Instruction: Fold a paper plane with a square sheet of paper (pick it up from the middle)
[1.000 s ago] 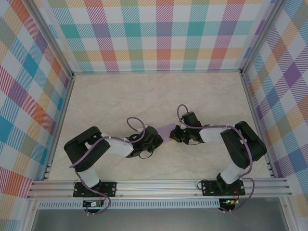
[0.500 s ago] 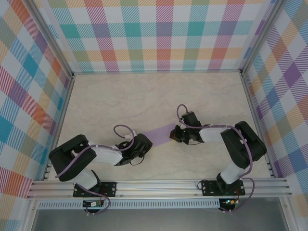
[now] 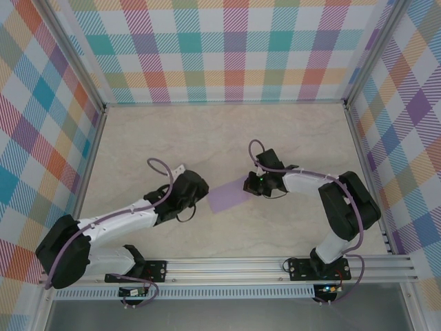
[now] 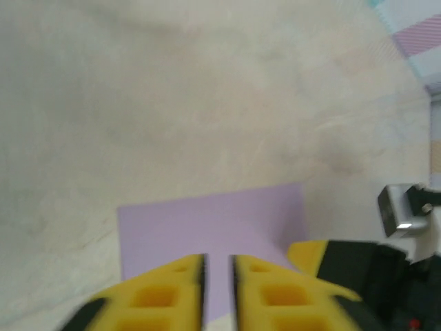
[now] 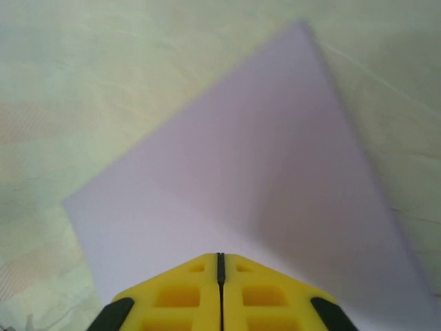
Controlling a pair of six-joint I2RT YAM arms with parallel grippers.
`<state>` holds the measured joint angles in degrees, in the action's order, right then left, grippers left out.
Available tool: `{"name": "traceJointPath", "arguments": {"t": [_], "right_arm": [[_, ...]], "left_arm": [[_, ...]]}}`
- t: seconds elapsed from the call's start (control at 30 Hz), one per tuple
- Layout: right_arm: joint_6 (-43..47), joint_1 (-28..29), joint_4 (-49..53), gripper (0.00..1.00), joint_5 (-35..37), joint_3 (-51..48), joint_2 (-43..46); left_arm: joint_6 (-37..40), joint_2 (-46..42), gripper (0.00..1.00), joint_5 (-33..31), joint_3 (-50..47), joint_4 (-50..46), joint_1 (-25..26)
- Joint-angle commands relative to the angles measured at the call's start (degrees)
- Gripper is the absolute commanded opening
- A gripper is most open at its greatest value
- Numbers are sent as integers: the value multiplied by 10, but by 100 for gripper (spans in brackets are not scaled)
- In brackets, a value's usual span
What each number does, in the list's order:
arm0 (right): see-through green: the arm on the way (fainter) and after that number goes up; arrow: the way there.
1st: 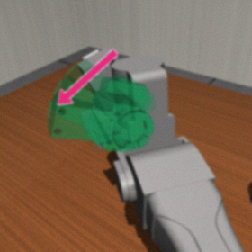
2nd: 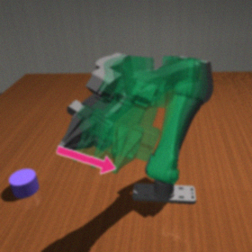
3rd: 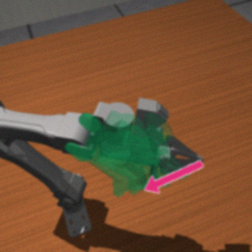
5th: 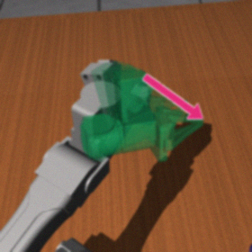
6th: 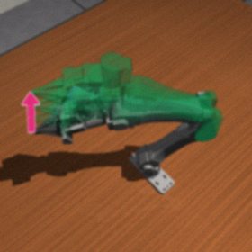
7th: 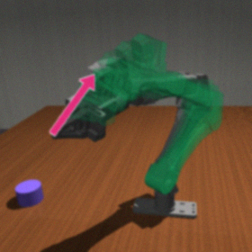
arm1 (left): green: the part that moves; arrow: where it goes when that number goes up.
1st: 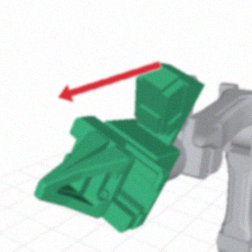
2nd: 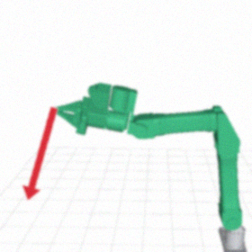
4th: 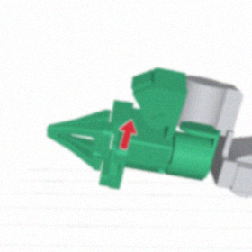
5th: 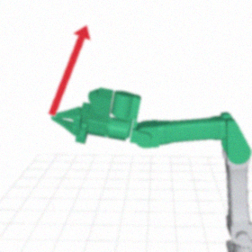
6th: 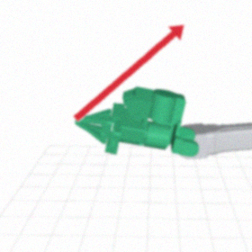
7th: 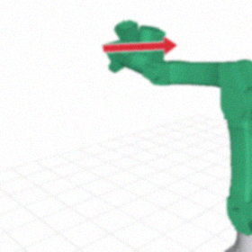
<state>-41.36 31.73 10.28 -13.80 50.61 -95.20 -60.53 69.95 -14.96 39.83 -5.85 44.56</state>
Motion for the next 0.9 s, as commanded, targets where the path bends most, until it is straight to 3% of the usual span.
{"name": "traceJointPath", "arguments": {"t": [0.0,0.07,0.13,0.27,0.33,0.6,0.77,0.87], "right_arm": [[27,41,61,14,17,69,-22],[20,69,75,20,24,105,-50],[13,93,84,24,30,137,-80],[-6,131,96,26,33,189,-135],[-11,145,100,27,34,207,-157],[2,175,145,26,38,217,-193],[163,182,199,24,-6,157,-165],[260,180,232,24,3,105,-123]], "left_arm": [[94,3,37,20,45,-126,-50],[99,10,54,28,63,-159,-92],[114,13,59,47,72,-172,-128],[148,3,84,57,81,-182,-167],[164,6,91,65,89,-195,-184],[166,12,99,126,72,-176,-227],[170,13,100,136,66,-169,-236],[177,24,100,158,62,-163,-237]]}}
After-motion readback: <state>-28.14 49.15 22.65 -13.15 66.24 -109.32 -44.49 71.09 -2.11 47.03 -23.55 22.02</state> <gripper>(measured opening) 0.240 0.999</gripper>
